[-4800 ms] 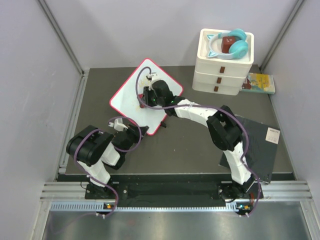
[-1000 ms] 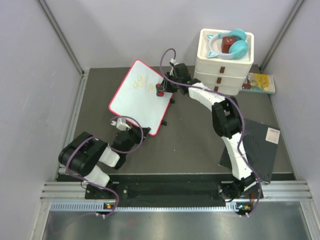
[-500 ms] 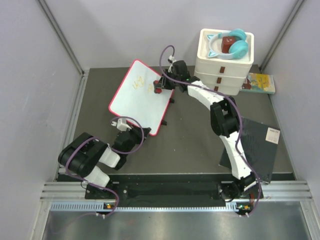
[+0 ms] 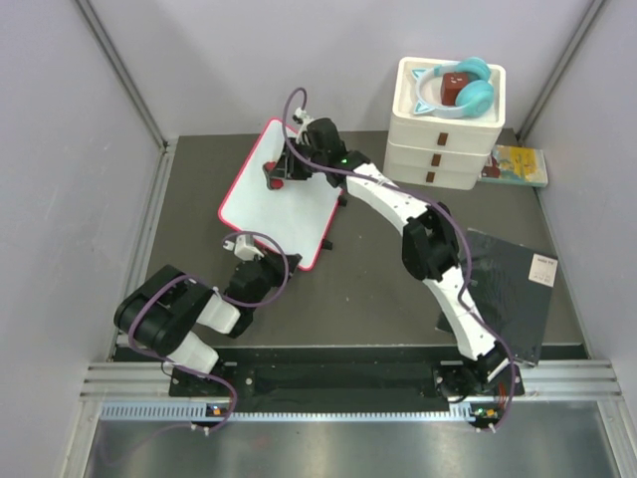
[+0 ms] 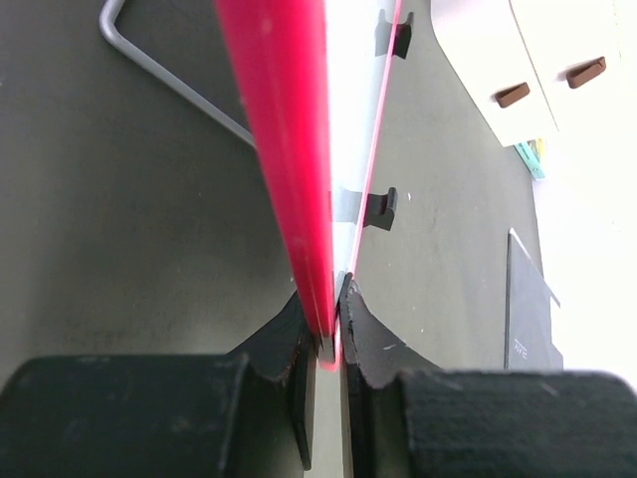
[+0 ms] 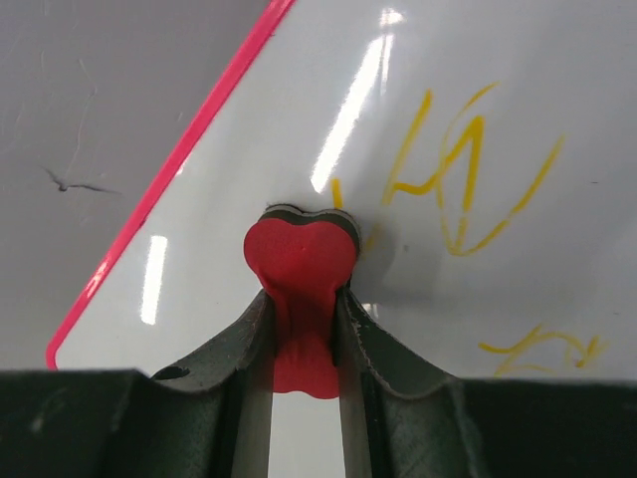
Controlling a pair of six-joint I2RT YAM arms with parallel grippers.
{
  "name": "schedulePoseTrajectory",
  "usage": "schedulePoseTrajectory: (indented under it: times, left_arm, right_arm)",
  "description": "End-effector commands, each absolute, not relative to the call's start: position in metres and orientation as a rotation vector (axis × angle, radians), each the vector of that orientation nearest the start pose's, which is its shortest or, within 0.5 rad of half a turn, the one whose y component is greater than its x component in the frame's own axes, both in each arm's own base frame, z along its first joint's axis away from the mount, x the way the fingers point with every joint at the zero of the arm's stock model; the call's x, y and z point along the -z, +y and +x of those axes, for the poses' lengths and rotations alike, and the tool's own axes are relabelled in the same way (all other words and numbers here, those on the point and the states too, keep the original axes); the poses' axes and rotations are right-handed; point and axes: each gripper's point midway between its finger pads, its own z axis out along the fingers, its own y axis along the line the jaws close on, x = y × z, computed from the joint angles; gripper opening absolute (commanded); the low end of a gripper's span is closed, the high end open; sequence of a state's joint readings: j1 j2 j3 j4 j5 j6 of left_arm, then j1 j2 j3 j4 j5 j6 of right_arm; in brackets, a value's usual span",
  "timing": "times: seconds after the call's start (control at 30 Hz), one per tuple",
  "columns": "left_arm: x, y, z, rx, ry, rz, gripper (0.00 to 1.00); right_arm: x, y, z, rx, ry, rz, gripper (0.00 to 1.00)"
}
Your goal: Erase the whiteboard
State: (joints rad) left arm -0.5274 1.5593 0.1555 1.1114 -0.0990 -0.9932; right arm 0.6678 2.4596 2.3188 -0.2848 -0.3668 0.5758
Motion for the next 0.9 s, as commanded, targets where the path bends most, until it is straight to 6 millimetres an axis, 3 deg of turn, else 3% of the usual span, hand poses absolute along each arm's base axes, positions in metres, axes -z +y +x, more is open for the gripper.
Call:
schedulePoseTrajectory:
  times: [0.0, 0.07, 0.17, 0.23, 0.3, 0.33, 0.5, 0.73, 0.87]
  left_arm:
    - [0.067, -0.138, 0.214, 0.495, 2.403, -0.468, 0.00]
    - [0.067, -0.138, 0.215, 0.491, 2.402, -0.468, 0.00]
    - [0.068, -0.138, 0.214, 0.490, 2.403, -0.466, 0.00]
    - [0.068, -0.138, 0.214, 0.487, 2.403, -0.465, 0.00]
    - [0.068, -0.138, 0.214, 0.483, 2.403, -0.463, 0.00]
    - [0.067, -0.139, 0.215, 0.486, 2.400, -0.461, 0.00]
    - [0.067, -0.139, 0.215, 0.482, 2.402, -0.451, 0.00]
    - [0.068, -0.140, 0.214, 0.458, 2.410, -0.418, 0.00]
    - [0.068, -0.141, 0.214, 0.456, 2.412, -0.413, 0.00]
  right_arm:
    - [-0.106, 0.424, 0.511, -1.025, 2.324, -0.148, 0.00]
    - [-0.087, 0.398, 0.523, -0.983, 2.372, -0.065, 0.00]
    - [-0.073, 0.371, 0.530, -0.926, 2.408, -0.010, 0.00]
    - [-0.060, 0.360, 0.527, -0.889, 2.437, 0.000, 0.00]
    - [-0.065, 0.357, 0.526, -0.874, 2.420, -0.027, 0.00]
    - [-0.057, 0.355, 0.520, -0.877, 2.438, -0.032, 0.00]
    - [-0.084, 0.376, 0.502, -0.980, 2.374, -0.127, 0.00]
    - [-0.141, 0.445, 0.461, -1.117, 2.256, -0.346, 0.00]
    - [-0.165, 0.469, 0.449, -1.180, 2.194, -0.412, 0.00]
